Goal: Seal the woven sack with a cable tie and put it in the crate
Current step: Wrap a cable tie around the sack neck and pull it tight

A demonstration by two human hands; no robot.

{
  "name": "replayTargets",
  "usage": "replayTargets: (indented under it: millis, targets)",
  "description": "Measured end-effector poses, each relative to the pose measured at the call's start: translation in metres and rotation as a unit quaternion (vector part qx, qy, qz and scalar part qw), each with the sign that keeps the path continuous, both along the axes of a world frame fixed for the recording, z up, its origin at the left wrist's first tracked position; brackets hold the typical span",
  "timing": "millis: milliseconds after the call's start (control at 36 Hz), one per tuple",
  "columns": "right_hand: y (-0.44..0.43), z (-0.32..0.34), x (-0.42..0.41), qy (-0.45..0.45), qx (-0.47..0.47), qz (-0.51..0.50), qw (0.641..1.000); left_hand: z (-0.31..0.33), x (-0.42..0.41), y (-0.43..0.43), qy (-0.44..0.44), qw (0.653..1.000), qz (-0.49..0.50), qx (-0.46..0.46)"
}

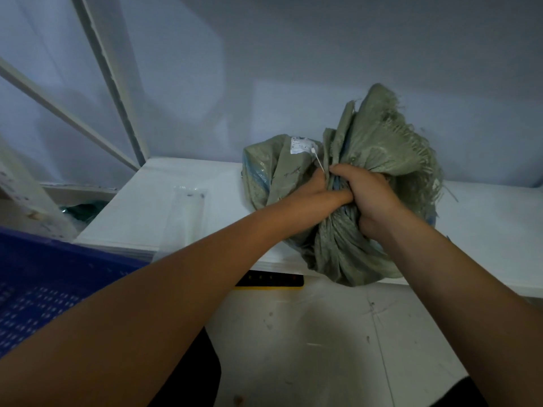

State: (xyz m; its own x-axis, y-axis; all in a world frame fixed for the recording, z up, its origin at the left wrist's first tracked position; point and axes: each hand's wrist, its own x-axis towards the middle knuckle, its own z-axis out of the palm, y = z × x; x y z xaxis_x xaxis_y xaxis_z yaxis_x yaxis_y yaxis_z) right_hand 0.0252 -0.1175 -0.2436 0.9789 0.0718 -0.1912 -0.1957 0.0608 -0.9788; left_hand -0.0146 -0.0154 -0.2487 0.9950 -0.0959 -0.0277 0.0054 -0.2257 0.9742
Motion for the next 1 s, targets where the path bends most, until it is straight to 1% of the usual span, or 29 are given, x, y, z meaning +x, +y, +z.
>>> replayTargets:
  millis: [111, 167, 194, 250, 389, 500, 639, 750, 861, 1000]
  targets:
    - [0.001, 0.001, -0.004, -0.03, -0.061, 0.031, 0.997, -0.003, 0.002, 0.004, -0.021, 0.999, 0.015, 0.029]
    - [0.002, -0.001, -0.005, -0.066, -0.106, 0.053, 0.991, -0.002, 0.003, 0.003, -0.036, 0.998, 0.039, 0.04]
    - [0.002, -0.001, -0.006, -0.089, -0.133, 0.063, 0.985, 0.0, 0.002, 0.002, -0.042, 0.997, 0.06, 0.04]
    - [0.002, -0.001, -0.004, -0.121, -0.172, 0.068, 0.975, 0.003, 0.002, 0.002, -0.054, 0.995, 0.086, 0.014]
    - [0.001, -0.001, 0.0, -0.109, -0.175, 0.086, 0.975, 0.006, 0.008, 0.01, -0.056, 0.988, 0.139, -0.02]
    - [-0.002, -0.004, 0.006, -0.114, -0.249, 0.05, 0.96, 0.006, 0.011, 0.02, -0.044, 0.984, 0.171, -0.034]
    - [-0.01, -0.007, 0.013, -0.143, -0.329, 0.067, 0.931, 0.006, 0.016, 0.028, -0.021, 0.977, 0.212, -0.026]
    - [-0.012, -0.007, 0.013, -0.186, -0.336, 0.061, 0.921, 0.007, 0.017, 0.031, -0.037, 0.974, 0.22, -0.025]
    - [-0.01, -0.003, 0.007, -0.263, -0.338, 0.035, 0.903, 0.007, 0.018, 0.034, -0.042, 0.971, 0.233, -0.035]
    - [-0.007, 0.004, -0.002, -0.329, -0.299, -0.001, 0.895, 0.009, 0.019, 0.037, -0.049, 0.968, 0.243, -0.039]
